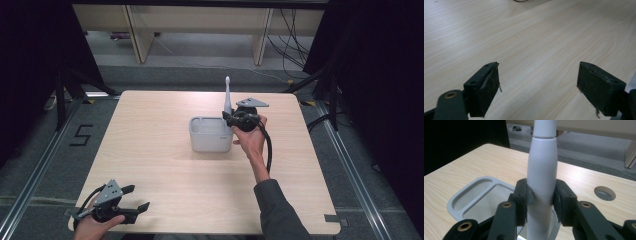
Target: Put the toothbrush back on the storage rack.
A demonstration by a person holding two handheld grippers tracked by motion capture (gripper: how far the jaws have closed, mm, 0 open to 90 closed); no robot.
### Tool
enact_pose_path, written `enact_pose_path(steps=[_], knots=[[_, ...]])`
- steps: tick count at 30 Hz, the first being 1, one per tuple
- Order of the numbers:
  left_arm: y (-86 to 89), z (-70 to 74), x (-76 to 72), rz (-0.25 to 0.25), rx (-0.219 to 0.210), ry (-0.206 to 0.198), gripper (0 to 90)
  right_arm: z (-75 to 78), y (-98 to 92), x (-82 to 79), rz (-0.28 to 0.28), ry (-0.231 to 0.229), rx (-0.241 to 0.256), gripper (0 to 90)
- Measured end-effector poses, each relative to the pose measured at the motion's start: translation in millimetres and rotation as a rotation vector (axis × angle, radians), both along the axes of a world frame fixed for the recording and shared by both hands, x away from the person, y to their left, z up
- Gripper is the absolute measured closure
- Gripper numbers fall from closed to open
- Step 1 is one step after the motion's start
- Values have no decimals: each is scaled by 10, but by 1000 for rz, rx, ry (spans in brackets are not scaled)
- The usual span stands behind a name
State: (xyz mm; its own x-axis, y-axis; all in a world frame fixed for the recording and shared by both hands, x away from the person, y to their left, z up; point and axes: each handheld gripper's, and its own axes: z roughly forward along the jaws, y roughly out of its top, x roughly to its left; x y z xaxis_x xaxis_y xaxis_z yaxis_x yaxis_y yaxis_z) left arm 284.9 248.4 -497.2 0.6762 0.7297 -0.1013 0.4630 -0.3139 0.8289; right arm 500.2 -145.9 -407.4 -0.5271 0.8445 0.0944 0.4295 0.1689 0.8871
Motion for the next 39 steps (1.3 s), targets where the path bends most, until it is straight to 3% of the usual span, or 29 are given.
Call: enact_pose_path(steps=[2, 3, 7, 11, 13, 14, 16, 17, 19, 21, 23, 26, 32, 34, 37, 38, 39], knots=[[-1, -1, 2, 1, -1, 0, 175, -15, -2, 1, -1, -14, -27, 663], [-1, -3, 2, 1, 0, 2, 175, -16, 6, -16, -9, 10, -20, 662], [-2, -2, 0, -2, 2, 3, 175, -44, 3, -5, -9, -11, -39, 663], [-3, -4, -1, -3, 3, 5, 175, -56, -5, -9, -7, 2, -54, 663], [-3, -3, 0, -5, 3, 4, 175, -76, 5, -6, -7, 15, -33, 663], [-5, -4, -1, -2, 0, 6, 175, -83, -10, 5, -1, 0, -44, 663], [-3, -3, -1, -4, 3, 5, 175, -89, 0, -20, -19, 33, -36, 663], [-3, -2, -1, -4, 3, 4, 175, -109, -2, -6, -11, 14, -41, 663], [-5, -3, 0, -1, 1, 5, 175, -113, 1, -14, -7, 29, -52, 663], [-4, -4, -1, -3, 2, 6, 175, -126, -12, 0, -7, 2, -74, 663], [-5, -4, 0, -3, 1, 5, 175, -138, 8, -4, -13, 15, -52, 663], [-6, -5, -2, 1, 2, 5, 175, -135, -4, -6, -10, 10, -74, 663], [-4, -4, -1, -3, 3, 5, 175, -152, -3, 3, 1, 3, -73, 662], [-5, -4, 0, -2, 1, 4, 175, -174, 11, -13, -14, 20, -71, 658], [-9, -5, -2, -1, -4, 5, 175, -164, 4, -16, -12, -27, -69, 633], [-5, -3, 0, -2, 2, 4, 175, -147, 19, -31, -10, -6, -48, 627], [-10, -5, -1, 0, -5, 4, 175, -135, 20, -38, -11, -15, -53, 621]])
